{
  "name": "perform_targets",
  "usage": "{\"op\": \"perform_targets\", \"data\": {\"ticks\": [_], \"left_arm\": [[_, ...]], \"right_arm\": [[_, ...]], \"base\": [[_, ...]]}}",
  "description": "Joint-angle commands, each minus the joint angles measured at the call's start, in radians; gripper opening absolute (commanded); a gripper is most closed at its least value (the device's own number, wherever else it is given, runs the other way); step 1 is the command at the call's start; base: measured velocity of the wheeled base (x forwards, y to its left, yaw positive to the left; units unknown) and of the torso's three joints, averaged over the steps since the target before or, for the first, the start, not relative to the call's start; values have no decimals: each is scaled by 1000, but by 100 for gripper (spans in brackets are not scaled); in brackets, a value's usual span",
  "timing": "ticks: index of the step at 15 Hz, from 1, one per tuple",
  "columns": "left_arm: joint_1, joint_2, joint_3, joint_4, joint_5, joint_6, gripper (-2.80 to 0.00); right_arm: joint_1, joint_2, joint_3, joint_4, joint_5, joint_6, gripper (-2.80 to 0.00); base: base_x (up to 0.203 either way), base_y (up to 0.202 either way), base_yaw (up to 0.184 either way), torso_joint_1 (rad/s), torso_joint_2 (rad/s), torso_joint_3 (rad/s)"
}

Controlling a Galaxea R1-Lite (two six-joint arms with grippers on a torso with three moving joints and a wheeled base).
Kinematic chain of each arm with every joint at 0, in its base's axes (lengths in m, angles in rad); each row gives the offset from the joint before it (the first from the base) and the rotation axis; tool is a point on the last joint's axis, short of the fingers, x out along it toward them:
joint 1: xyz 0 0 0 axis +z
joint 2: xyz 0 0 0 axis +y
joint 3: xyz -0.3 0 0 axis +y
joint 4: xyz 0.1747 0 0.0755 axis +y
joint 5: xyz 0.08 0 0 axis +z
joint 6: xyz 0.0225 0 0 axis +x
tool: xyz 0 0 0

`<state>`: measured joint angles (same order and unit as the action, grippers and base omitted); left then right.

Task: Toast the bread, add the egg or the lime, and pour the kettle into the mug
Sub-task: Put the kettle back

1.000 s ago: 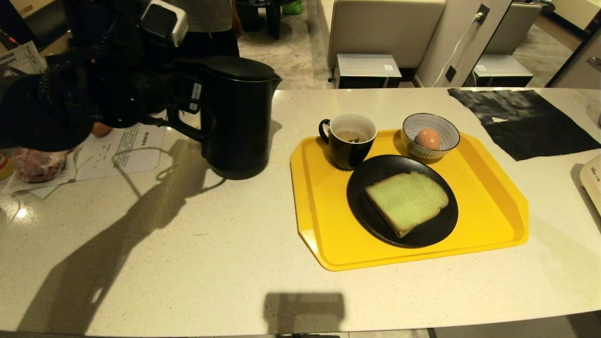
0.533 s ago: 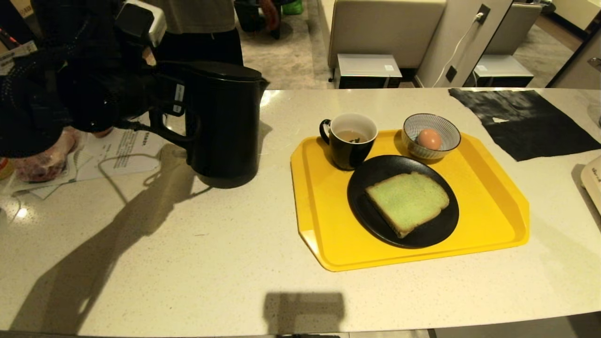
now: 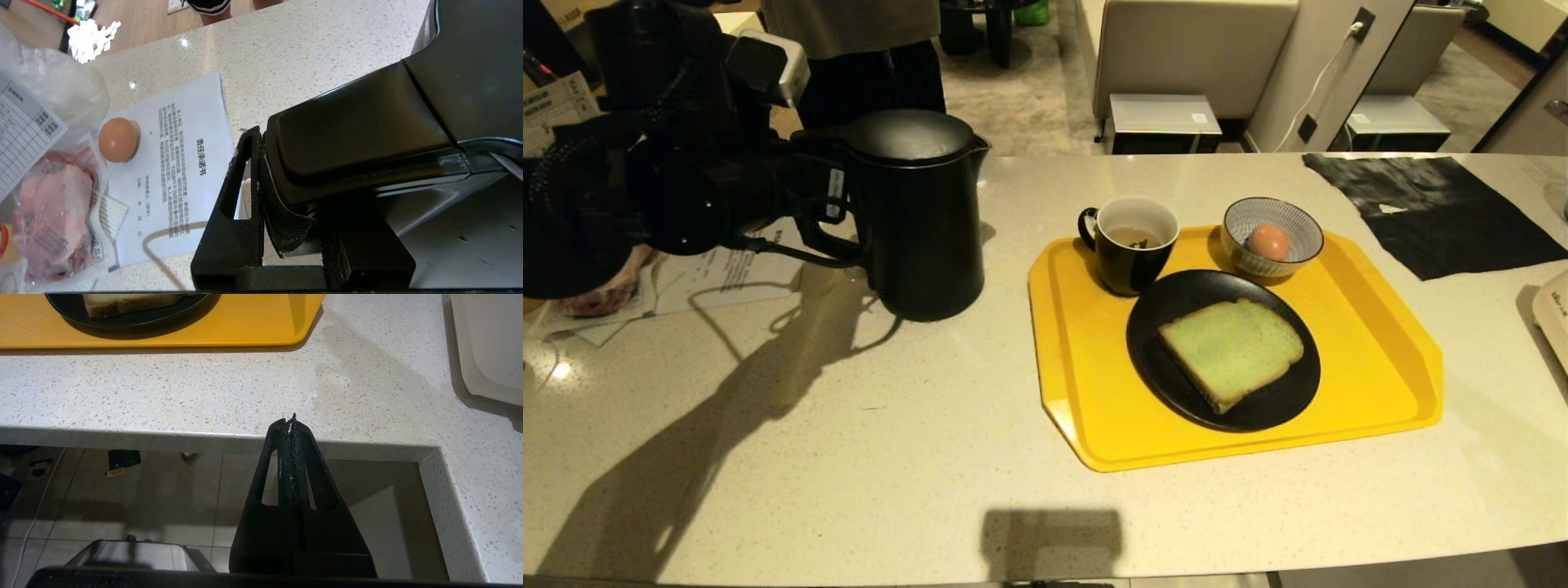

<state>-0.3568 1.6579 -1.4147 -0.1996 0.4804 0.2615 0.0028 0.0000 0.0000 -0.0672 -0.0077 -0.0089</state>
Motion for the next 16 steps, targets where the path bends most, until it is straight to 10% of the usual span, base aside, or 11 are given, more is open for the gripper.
{"op": "perform_targets", "data": {"ticks": [1,11,12,16], "left_arm": [[-5,2,5,-1,23,-26,-280],[-13,-4,-4,40,62,-41,-280],[-16,-7,2,48,61,-35,0],[-30,-4,-6,42,76,-73,0]], "right_arm": [[0,2,28,0,0,0,-280],[0,2,28,0,0,0,-280],[0,2,28,0,0,0,-280],[0,2,28,0,0,0,-280]], "base": [[0,0,0,0,0,0],[0,0,0,0,0,0],[0,0,0,0,0,0],[0,0,0,0,0,0]]}}
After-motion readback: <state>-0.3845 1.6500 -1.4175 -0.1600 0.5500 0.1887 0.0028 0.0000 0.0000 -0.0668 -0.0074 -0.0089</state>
